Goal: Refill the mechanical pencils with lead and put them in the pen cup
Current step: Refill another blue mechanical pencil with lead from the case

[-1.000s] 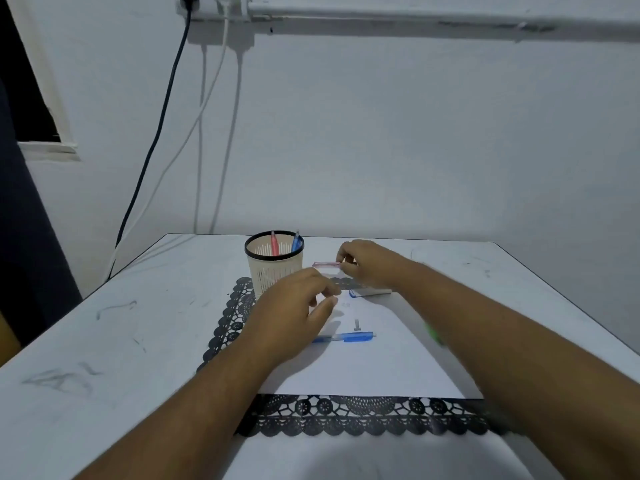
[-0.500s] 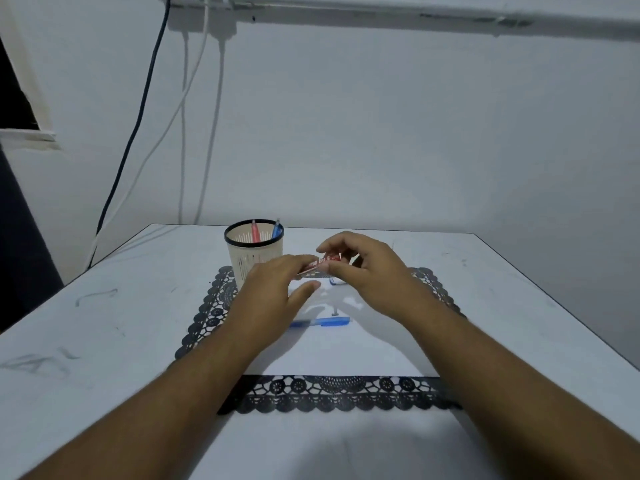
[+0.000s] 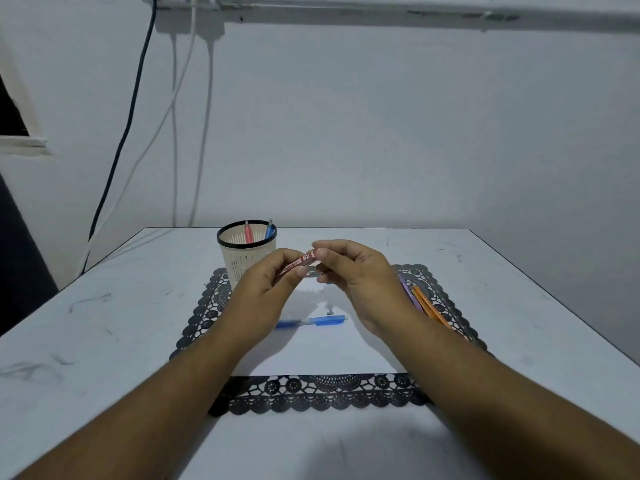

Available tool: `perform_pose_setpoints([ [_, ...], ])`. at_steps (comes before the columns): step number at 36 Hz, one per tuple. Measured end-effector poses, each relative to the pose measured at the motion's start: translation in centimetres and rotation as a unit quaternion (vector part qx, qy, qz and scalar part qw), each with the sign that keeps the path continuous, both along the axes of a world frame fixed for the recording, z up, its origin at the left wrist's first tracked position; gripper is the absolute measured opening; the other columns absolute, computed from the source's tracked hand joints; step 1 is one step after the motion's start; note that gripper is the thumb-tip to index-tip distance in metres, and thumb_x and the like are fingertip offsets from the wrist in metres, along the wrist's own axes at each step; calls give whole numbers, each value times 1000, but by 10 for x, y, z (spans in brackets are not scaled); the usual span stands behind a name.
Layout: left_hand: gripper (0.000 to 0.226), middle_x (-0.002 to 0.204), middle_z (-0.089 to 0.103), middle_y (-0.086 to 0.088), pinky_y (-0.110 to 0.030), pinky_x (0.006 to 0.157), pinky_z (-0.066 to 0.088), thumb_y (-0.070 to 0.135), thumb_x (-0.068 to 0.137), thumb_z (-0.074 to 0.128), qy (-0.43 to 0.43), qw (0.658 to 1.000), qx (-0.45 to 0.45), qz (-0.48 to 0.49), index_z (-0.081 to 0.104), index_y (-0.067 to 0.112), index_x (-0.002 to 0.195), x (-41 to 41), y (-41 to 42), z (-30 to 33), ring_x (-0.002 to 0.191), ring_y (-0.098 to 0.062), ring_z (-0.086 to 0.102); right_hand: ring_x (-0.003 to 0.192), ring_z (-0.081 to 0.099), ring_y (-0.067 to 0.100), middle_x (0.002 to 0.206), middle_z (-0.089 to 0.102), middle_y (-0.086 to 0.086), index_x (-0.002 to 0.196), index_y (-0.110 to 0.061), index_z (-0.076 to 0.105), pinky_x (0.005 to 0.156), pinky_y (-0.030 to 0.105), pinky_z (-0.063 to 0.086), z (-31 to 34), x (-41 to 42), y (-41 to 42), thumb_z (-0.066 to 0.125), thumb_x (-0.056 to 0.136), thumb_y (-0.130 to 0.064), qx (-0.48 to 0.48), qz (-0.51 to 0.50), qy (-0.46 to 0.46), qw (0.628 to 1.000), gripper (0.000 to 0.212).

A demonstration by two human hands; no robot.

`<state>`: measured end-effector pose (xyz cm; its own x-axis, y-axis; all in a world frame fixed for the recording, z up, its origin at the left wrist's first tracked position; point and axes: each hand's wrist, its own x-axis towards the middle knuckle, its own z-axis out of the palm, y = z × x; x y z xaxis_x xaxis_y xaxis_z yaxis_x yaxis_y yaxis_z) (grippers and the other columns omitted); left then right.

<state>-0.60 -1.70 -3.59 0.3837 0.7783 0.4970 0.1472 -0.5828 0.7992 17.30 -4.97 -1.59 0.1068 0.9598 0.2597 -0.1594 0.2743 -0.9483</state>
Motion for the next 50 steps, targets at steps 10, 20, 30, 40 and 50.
perform_pose_setpoints([
  [10,12,86,67,9,-32,76,44,25,103,60,7,1000,0,-4,71,27,106,3,-6,4,79,-7,58,68,64,19,89,76,10,92,-19,81,85,43,56,0,2,0,64,102,-28,9,-61,-46,997,22],
  [20,20,104,71,17,-14,77,49,28,98,67,124,980,117,102,73,25,117,-8,-3,12,96,1,63,69,64,16,89,76,16,98,1,75,63,26,56,0,4,-2,72,95,-10,-116,13,32,993,11],
  [30,16,97,77,-4,-43,89,59,10,93,73,-69,998,-4,-8,71,17,107,-1,-11,16,93,-25,73,56,66,14,75,72,11,92,2,70,51,17,55,-6,-11,-4,64,97,-3,-246,119,246,930,9],
  [40,13,90,76,5,-13,68,47,10,96,69,-62,998,14,8,71,17,107,-1,-9,16,76,-2,66,57,66,17,87,75,16,110,3,64,54,21,59,-11,-17,-2,61,99,-5,-236,130,297,916,14],
  [50,11,99,74,13,-29,79,58,12,98,68,-27,993,112,41,71,15,108,-4,-10,14,94,-13,71,60,66,17,87,76,15,103,3,68,55,23,59,-7,-18,-6,59,100,-8,-225,159,286,918,15],
])
